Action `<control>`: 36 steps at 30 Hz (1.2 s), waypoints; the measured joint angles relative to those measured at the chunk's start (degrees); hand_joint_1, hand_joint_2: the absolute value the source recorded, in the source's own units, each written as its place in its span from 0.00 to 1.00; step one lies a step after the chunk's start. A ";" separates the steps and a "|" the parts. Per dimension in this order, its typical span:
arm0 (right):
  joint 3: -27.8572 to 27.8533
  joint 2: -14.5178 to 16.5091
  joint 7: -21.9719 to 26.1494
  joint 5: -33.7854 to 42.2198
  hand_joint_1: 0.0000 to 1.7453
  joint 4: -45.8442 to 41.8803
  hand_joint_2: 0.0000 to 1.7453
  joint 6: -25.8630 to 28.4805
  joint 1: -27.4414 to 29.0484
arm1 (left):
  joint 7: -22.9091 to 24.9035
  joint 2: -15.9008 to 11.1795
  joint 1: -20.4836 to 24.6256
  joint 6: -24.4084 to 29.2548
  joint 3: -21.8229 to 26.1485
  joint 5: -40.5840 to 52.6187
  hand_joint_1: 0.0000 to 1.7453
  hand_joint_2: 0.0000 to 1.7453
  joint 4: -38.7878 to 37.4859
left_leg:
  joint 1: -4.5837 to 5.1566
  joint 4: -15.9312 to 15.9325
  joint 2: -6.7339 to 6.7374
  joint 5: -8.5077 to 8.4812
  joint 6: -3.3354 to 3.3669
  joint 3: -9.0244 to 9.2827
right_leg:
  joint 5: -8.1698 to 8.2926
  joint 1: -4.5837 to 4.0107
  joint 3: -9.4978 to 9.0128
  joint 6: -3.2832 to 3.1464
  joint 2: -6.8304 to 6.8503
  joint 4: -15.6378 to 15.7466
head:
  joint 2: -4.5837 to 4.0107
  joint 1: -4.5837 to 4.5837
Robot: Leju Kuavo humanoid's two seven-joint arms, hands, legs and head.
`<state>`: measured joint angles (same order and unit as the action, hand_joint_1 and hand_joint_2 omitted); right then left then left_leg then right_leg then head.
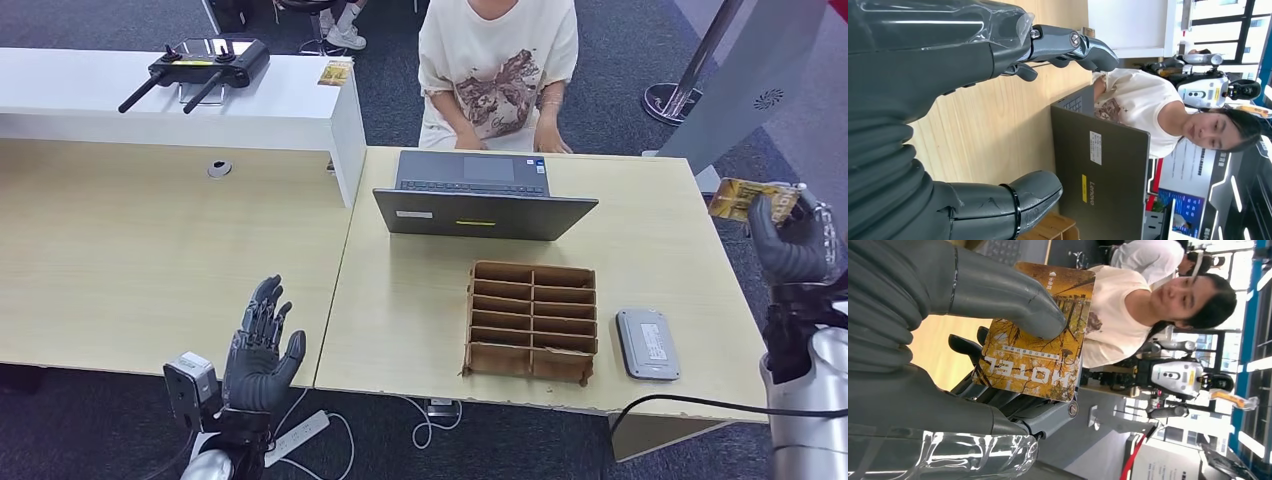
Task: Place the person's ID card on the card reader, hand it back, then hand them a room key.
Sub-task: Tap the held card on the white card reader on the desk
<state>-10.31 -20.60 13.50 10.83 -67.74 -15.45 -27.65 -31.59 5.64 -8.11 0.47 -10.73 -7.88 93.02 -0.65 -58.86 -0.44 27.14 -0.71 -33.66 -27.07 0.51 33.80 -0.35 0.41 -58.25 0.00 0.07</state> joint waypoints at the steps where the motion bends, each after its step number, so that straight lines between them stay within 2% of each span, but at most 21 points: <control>1: -0.41 -0.23 0.04 0.09 1.00 -0.63 1.00 -0.07 1.07 | -0.04 -0.01 -0.09 0.08 0.00 0.01 0.00 1.00 0.13 | 0.00 0.00 0.00 0.00 0.00 0.00 | 0.00 0.00 0.00 0.00 0.00 0.00 | 0.00 0.01; 13: -3.93 -0.88 0.20 -0.40 1.00 -5.26 1.00 -2.11 12.28 | -0.14 -0.10 -1.23 0.62 0.26 0.75 0.00 1.00 2.04 | 0.00 0.01 -0.01 0.00 0.00 -0.01 | 0.00 0.00 -0.01 0.00 0.00 0.00 | 0.00 0.00; 19: -4.04 -0.87 -0.63 -2.55 1.00 -5.40 1.00 -3.24 15.80 | -0.14 -0.30 -1.45 0.33 0.39 1.01 0.00 1.00 2.06 | 0.00 0.02 0.02 0.00 0.00 -0.01 | -0.01 0.00 -0.01 0.00 -0.01 0.00 | 0.00 0.01; 36: -0.41 -0.84 -1.50 -7.52 1.00 -1.49 1.00 -4.07 15.45 | -0.14 -0.51 -1.81 0.32 0.44 1.02 0.00 1.00 2.82 | 0.00 0.02 0.04 0.00 0.01 -0.02 | -0.01 0.00 -0.01 0.00 0.00 -0.01 | 0.00 0.00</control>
<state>-10.72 -21.44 12.00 3.31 -69.23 -19.52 -12.20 -31.74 5.14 -9.92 0.79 -10.29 -6.86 95.84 -0.65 -58.84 -0.40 27.14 -0.71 -33.68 -27.08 0.51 33.79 -0.35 0.41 -58.26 0.00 0.07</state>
